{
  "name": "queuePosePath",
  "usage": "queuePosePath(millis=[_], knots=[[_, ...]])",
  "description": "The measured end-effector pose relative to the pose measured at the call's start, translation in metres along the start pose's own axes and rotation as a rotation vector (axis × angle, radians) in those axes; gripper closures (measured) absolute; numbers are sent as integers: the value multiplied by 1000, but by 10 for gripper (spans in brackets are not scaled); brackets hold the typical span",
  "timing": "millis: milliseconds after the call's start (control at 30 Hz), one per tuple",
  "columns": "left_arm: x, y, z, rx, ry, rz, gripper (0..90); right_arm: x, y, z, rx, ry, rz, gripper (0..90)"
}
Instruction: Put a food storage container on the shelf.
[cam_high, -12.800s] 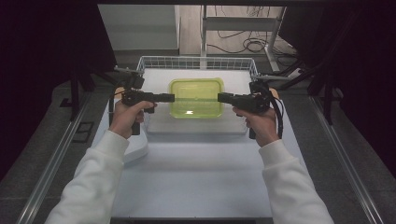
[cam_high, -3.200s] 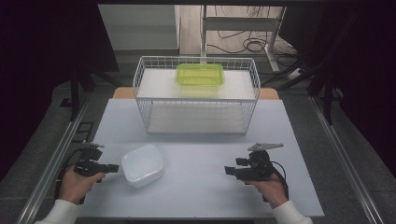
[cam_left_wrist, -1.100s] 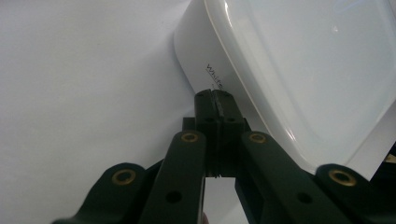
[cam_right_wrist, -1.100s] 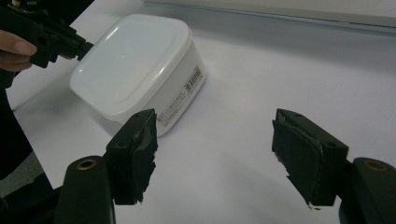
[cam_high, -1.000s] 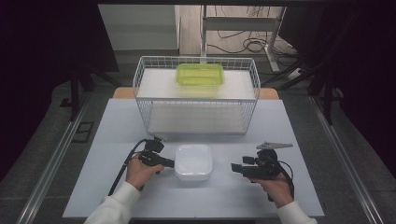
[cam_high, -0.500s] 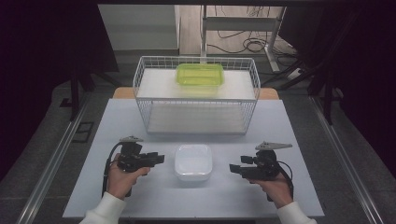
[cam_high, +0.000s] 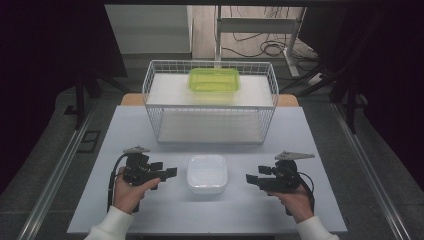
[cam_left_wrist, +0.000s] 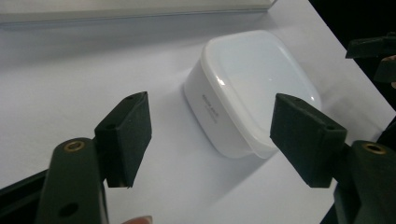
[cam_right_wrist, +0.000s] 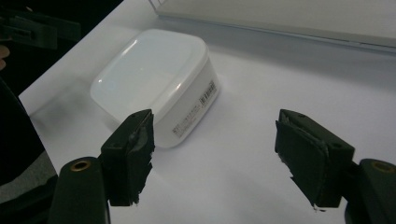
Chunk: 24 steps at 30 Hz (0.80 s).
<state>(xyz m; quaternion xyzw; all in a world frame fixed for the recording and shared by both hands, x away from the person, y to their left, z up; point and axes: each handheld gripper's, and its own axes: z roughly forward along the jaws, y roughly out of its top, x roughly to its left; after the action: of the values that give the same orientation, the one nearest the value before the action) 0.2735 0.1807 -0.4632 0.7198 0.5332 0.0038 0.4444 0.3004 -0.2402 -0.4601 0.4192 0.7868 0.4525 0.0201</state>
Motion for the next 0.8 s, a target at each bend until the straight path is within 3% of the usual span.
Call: queuePosePath(millis=[133,367,433,700,800], knots=[[1,-2,0,10,5,3,281,6,3,0,-11,5,6,280],[13,-3,4,24,-40,-57,301,8,5,11,19,7,7,289],[15,-1,9,25,-60,-87,311,6,7,13,19,11,24,309],[16,0,19,43,-116,-119,340,0,16,21,-13,45,71,385],[16,1,25,55,-131,-131,354,-2,18,29,10,67,102,392]])
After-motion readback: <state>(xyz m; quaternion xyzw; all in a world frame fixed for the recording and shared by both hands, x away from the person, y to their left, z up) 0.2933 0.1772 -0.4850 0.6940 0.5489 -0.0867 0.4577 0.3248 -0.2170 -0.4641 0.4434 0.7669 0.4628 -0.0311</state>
